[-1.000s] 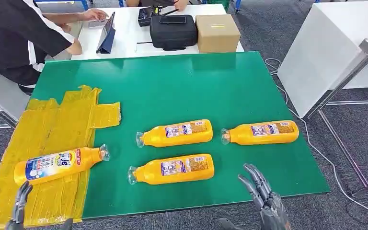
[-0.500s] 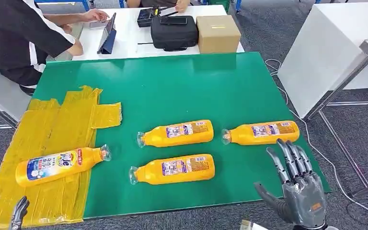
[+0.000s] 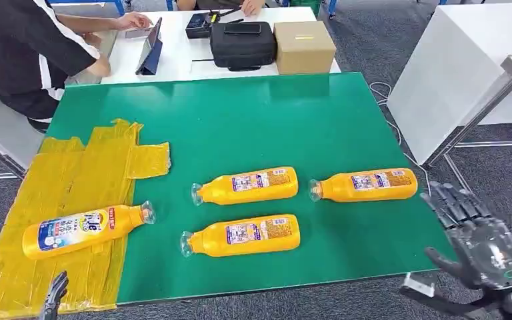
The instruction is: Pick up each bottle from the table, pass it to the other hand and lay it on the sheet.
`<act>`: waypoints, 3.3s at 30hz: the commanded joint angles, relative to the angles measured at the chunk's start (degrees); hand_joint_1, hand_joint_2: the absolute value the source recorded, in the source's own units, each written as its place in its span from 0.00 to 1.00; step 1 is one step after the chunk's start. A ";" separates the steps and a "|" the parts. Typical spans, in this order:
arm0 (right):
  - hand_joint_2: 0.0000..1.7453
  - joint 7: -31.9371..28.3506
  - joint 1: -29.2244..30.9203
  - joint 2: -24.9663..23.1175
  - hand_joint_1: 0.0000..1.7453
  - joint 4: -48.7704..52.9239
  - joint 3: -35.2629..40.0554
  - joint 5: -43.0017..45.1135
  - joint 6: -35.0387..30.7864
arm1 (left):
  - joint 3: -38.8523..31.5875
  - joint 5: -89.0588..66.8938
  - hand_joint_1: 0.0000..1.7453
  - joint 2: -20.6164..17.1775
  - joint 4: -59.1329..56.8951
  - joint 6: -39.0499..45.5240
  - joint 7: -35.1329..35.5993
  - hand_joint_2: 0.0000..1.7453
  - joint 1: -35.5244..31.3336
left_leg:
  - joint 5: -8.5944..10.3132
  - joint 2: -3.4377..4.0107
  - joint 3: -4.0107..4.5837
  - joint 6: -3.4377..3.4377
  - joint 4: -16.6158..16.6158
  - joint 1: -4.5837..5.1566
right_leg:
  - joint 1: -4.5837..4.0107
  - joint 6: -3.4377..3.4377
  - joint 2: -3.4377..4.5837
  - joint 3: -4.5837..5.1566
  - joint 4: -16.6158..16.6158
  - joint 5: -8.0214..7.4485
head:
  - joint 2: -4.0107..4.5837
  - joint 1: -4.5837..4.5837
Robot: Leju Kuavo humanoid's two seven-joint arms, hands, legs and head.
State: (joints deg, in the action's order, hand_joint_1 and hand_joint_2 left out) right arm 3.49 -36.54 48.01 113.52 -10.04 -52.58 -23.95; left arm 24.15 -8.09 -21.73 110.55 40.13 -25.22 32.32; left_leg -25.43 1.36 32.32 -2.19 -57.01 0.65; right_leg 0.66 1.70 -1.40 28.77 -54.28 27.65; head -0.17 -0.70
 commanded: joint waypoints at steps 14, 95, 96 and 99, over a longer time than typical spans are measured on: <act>1.00 -14.08 44.69 -10.68 0.00 -41.26 23.05 13.52 13.59 | 20.18 3.83 0.00 -14.13 -5.26 -0.13 -0.13 1.00 -15.72 | 0.04 0.41 -0.59 0.16 0.26 -0.45 | -0.42 -0.12 0.56 -0.50 0.43 -0.23 | -0.02 0.04; 1.00 8.72 72.87 -34.02 0.00 -70.77 38.77 -12.47 22.86 | 3.85 15.02 0.00 1.18 2.98 -31.38 8.90 1.00 -11.77 | 0.21 0.05 -0.06 0.01 0.01 -0.19 | -0.17 0.05 0.01 -0.71 -0.09 -0.11 | 0.00 -0.02; 1.00 9.75 73.41 -34.33 0.00 -71.97 38.02 -12.95 22.93 | 3.68 14.98 0.00 1.27 3.09 -31.19 9.19 1.00 -11.45 | 0.19 0.10 -0.06 0.05 -0.01 -0.20 | -0.18 0.03 0.13 -0.70 -0.10 -0.12 | 0.00 0.02; 1.00 9.66 73.57 -34.23 0.00 -72.01 37.92 -12.89 22.98 | 3.69 14.98 0.00 1.27 3.09 -31.18 9.19 1.00 -11.39 | 0.23 -0.04 -0.03 0.01 0.00 -0.17 | -0.15 0.04 -0.06 -0.70 -0.09 -0.10 | 0.00 -0.02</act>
State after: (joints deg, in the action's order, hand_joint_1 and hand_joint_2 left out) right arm 11.94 31.03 17.05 51.99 27.76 -64.98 -1.49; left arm 29.77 7.02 -22.75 114.03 8.63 -16.83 19.74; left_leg -25.18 1.26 32.35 -2.27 -57.03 0.49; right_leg 0.51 1.78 -1.66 28.09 -54.39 27.56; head -0.17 -0.72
